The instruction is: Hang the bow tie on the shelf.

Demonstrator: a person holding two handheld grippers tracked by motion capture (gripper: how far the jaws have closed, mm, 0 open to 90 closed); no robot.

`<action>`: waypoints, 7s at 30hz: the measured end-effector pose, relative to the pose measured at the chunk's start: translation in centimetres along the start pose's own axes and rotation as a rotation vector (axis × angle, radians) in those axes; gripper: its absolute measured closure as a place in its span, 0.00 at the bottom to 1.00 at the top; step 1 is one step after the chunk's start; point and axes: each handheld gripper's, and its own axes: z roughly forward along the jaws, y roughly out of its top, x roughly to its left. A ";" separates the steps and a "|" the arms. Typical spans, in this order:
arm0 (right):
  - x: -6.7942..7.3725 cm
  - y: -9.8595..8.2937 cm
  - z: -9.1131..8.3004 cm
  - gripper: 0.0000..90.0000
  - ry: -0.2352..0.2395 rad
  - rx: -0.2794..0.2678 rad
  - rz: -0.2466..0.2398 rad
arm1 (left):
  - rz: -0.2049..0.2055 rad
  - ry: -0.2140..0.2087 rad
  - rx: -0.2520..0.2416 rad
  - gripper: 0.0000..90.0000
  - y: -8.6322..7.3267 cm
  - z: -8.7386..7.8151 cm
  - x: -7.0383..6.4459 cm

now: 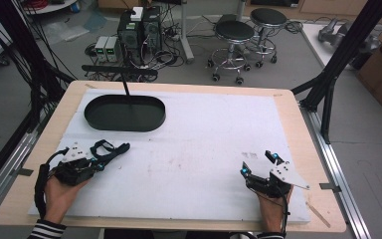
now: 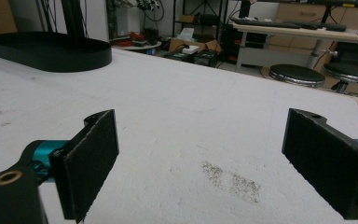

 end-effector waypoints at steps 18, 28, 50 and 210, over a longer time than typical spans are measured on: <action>0.1 0.0 0.0 0.11 -0.001 0.005 -0.004 | 0.018 -0.016 -0.130 0.94 0.6 -0.5 0.0; 0.1 0.0 0.0 0.11 0.000 0.006 -0.005 | 0.036 -0.030 -0.187 0.94 1.7 -0.8 -0.2; 0.2 0.0 0.1 0.11 -0.001 0.011 -0.016 | 0.079 -0.059 -0.268 0.94 5.3 -0.2 -1.6; 0.1 0.0 0.1 0.11 -0.011 0.009 -0.007 | -0.046 -0.010 -0.201 0.69 13.7 10.4 4.8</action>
